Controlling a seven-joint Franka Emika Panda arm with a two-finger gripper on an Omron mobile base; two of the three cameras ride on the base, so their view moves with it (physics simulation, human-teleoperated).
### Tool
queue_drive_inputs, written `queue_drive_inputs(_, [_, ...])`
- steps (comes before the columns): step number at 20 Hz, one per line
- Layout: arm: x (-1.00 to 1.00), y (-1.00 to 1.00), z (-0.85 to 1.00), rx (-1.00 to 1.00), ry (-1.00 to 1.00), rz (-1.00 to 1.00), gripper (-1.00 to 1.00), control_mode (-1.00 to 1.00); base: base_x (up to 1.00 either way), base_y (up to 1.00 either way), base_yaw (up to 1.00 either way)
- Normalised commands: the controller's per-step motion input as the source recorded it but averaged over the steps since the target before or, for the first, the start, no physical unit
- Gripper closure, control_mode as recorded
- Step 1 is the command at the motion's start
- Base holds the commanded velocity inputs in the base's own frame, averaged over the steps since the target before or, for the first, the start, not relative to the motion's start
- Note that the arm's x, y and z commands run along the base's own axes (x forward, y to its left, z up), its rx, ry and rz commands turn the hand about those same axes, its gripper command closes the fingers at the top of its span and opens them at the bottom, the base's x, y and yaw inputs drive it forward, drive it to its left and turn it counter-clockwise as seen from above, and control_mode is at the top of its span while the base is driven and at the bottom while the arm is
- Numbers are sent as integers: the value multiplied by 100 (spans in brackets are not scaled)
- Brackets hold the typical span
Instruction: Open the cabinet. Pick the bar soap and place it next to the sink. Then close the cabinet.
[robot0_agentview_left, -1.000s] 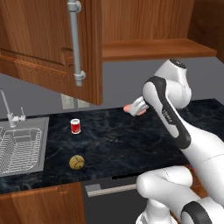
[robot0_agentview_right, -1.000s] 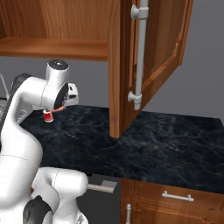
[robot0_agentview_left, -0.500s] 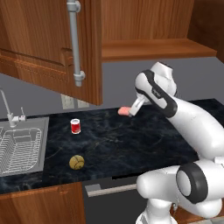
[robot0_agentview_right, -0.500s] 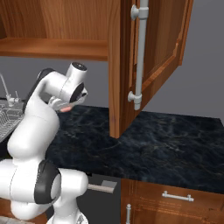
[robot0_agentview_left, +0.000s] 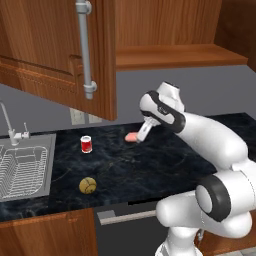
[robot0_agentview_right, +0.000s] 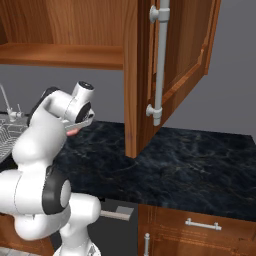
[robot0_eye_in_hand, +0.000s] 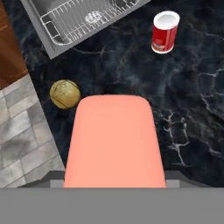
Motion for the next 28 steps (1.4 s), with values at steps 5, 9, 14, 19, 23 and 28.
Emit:
queue_drive_inputs(5, [18,48,-57,-2,6,0,100,-100,0,0,0])
queue_drive_inputs(9, [17,44,-55,-1,5,0,100,-100,0,0,0])
queue_drive_inputs(14, [21,40,-34,0,1,0,100,-100,0,0,0])
queue_drive_inputs(19, [21,39,-21,0,0,0,100,-100,0,0,0])
queue_drive_inputs(23, [27,34,-19,0,0,0,100,-100,0,0,0])
queue_drive_inputs(28, [4,30,-19,0,0,0,100,-100,0,0,0])
